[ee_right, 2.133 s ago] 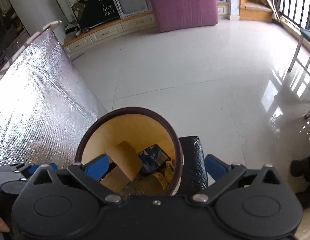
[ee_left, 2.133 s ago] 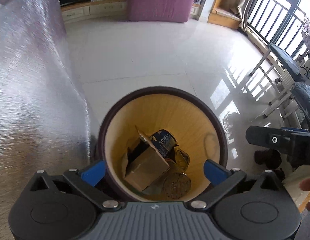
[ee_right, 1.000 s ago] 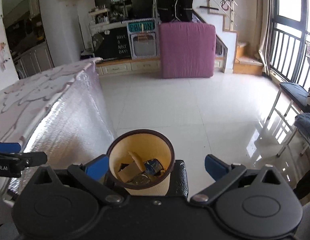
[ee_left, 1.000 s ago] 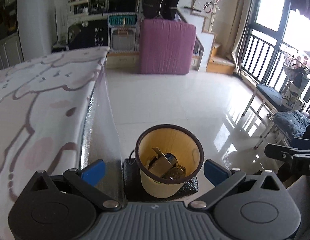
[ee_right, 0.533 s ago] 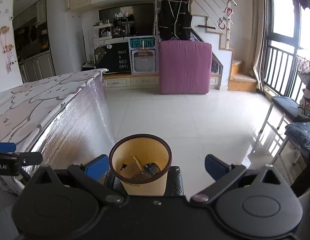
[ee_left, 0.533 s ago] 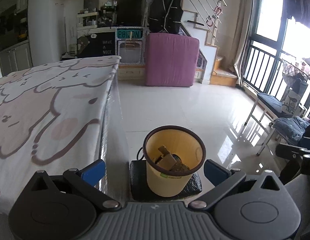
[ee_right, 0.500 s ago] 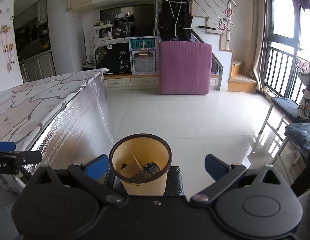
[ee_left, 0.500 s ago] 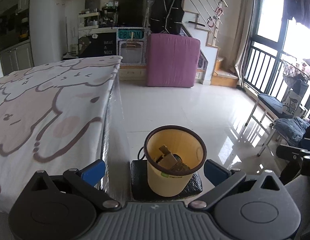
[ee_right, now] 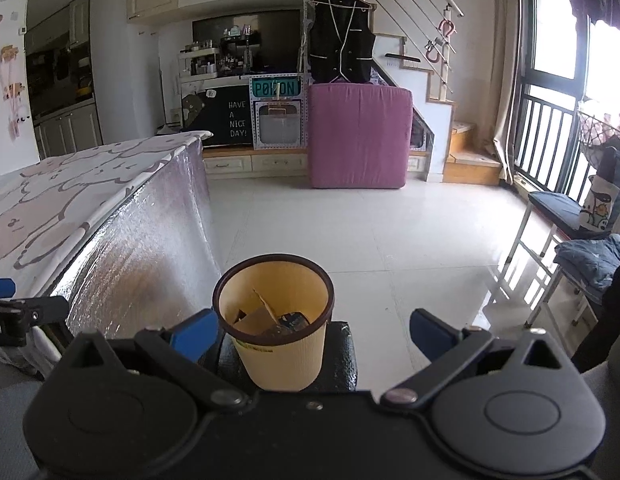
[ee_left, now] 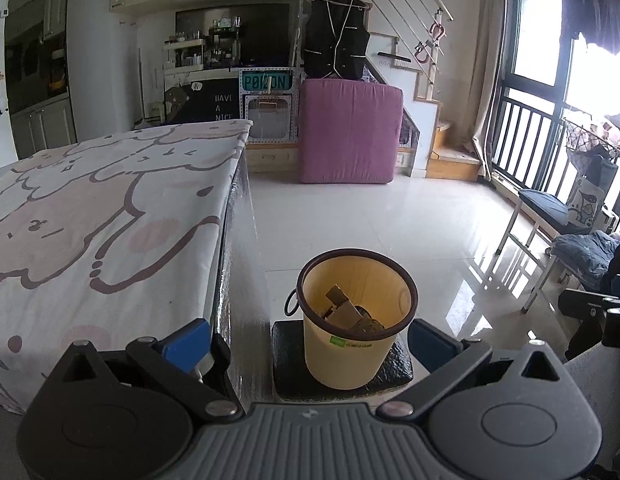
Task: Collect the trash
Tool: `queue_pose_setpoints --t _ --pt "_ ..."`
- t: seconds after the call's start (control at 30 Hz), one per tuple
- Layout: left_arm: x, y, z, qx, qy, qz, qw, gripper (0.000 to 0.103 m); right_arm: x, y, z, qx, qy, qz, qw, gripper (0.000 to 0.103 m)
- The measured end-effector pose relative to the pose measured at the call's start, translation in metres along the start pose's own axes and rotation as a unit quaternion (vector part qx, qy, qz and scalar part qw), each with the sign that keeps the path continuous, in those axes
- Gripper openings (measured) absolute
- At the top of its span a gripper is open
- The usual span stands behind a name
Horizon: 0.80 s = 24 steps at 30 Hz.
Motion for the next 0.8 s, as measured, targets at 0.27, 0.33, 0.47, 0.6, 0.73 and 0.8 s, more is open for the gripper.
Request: queue_pose_setpoints --t 0.27,0.33,0.47,0.6,0.73,0.8 --pt "0.004 -0.004 0.009 -0.004 -0.002 -0.001 1.0000 0.103 0.006 0.001 0.010 0.008 0.000 0.005 1.000 0.103" --pt "0.004 -0.003 0.011 -0.001 -0.001 -0.002 1.0000 0.103 0.007 0.000 0.012 0.007 0.000 0.006 1.000 0.103" --pt "0.007 -0.002 0.012 0.004 -0.004 -0.002 1.0000 0.103 0.009 0.000 0.013 0.008 -0.001 0.008 1.000 0.103" --pt "0.008 -0.001 0.012 0.005 -0.005 -0.002 1.0000 0.103 0.012 0.000 0.014 0.009 -0.003 0.010 1.000 0.103" --pt "0.010 -0.001 0.011 0.006 -0.007 -0.002 1.0000 0.103 0.012 0.000 0.015 0.008 -0.002 0.010 1.000 0.103" --pt "0.010 -0.001 0.012 0.005 -0.008 -0.002 1.0000 0.103 0.012 0.000 0.015 0.008 -0.002 0.010 1.000 0.103"
Point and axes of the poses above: each gripper's, at about its wrist camera, not at the fingertips, and x roughly against the way its jaws point, y to its left, z to its underside, the point moved 6 cm from there along -x, roughly the way its jaws point, and after that the axes turned 3 degrees about y, right-handed, at the moved point
